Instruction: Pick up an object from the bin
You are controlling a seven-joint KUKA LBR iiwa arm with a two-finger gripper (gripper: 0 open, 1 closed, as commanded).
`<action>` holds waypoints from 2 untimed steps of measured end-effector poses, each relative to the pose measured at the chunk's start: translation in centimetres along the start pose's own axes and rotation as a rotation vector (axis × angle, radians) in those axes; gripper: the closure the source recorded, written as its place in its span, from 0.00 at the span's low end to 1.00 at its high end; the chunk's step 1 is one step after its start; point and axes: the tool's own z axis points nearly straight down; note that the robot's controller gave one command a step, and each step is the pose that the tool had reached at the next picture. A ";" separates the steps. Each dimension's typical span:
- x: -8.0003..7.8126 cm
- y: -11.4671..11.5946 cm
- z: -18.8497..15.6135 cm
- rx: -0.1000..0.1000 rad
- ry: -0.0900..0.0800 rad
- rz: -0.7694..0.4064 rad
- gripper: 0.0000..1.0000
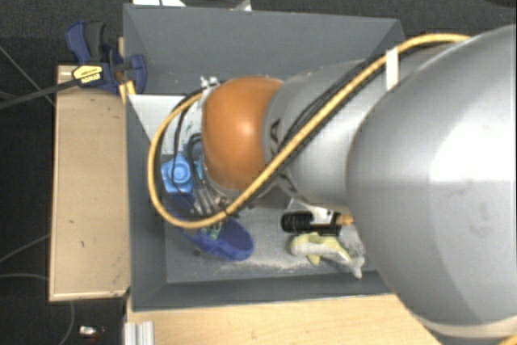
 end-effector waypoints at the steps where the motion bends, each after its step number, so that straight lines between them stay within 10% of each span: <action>1: -0.1 0.0 -1.3 -0.001 -0.002 -0.003 1.00; 2: -0.1 0.1 -2.2 -0.004 -0.003 -0.006 1.00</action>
Offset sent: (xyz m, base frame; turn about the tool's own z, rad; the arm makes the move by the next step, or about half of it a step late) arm 0.0006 -0.0001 0.0233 -0.0020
